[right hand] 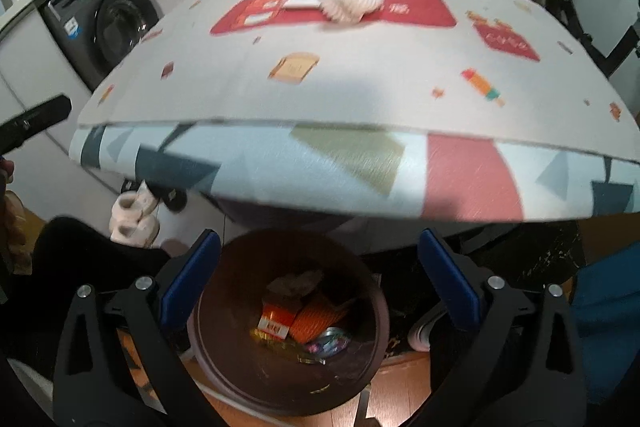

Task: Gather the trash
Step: 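Bring both open tools back over the table, then grasp the white foam net with the right tool while the left tool grasps the pink card package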

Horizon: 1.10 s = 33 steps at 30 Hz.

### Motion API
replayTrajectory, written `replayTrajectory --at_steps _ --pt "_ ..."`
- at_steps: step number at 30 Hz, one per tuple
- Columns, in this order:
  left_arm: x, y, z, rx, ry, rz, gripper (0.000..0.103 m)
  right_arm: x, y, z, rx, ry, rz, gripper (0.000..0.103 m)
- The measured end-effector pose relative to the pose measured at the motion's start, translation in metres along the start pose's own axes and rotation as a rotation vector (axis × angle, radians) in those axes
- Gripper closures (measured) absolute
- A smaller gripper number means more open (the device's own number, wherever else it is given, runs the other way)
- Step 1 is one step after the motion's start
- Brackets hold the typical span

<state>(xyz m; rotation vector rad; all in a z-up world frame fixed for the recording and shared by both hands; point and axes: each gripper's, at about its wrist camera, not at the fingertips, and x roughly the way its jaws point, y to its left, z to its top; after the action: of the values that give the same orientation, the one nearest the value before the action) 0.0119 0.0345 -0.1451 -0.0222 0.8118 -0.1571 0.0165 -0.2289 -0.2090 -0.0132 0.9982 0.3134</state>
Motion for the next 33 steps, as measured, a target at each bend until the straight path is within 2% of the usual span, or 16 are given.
replayTrajectory --at_steps 4,6,9,11,14,17,19,22,26,30,31,33 --pt "-0.001 0.011 0.019 -0.008 -0.055 0.048 0.006 -0.007 -0.012 0.022 0.035 -0.055 0.017 0.006" --pt "0.002 0.018 0.031 -0.022 -0.055 0.038 0.006 -0.009 -0.017 0.038 0.04 -0.078 0.017 0.006" --pt "0.008 0.027 0.046 -0.045 -0.06 0.025 0.006 -0.005 -0.022 0.059 0.041 -0.082 0.019 0.006" --pt "0.014 0.032 0.054 -0.053 -0.059 0.024 0.006 0.001 -0.026 0.077 0.051 -0.075 0.059 0.006" --pt "0.023 0.039 0.066 -0.073 -0.058 0.019 0.006 0.015 -0.032 0.106 0.07 -0.053 0.056 0.006" --pt "0.033 0.048 0.076 -0.118 -0.064 -0.032 0.006 0.033 -0.038 0.137 0.074 -0.081 0.084 0.006" --pt "0.039 0.054 0.08 -0.149 -0.067 -0.061 0.006 0.052 -0.04 0.162 0.044 -0.09 0.067 0.006" --pt "0.051 0.059 0.088 -0.155 -0.044 -0.06 0.006 0.081 -0.047 0.193 0.064 -0.075 0.065 0.006" --pt "0.07 0.063 0.096 -0.145 -0.005 -0.017 0.006 0.12 -0.063 0.234 0.145 -0.065 0.077 0.006" --pt "0.096 0.072 0.104 -0.185 0.084 -0.047 0.006 0.164 -0.078 0.264 0.257 -0.015 0.117 0.006" --pt "0.101 0.072 0.107 -0.188 0.088 -0.05 0.006 0.171 -0.08 0.267 0.27 -0.004 0.129 0.015" --pt "0.11 0.07 0.113 -0.178 0.097 -0.046 0.006 0.182 -0.079 0.271 0.261 0.031 0.171 0.04"
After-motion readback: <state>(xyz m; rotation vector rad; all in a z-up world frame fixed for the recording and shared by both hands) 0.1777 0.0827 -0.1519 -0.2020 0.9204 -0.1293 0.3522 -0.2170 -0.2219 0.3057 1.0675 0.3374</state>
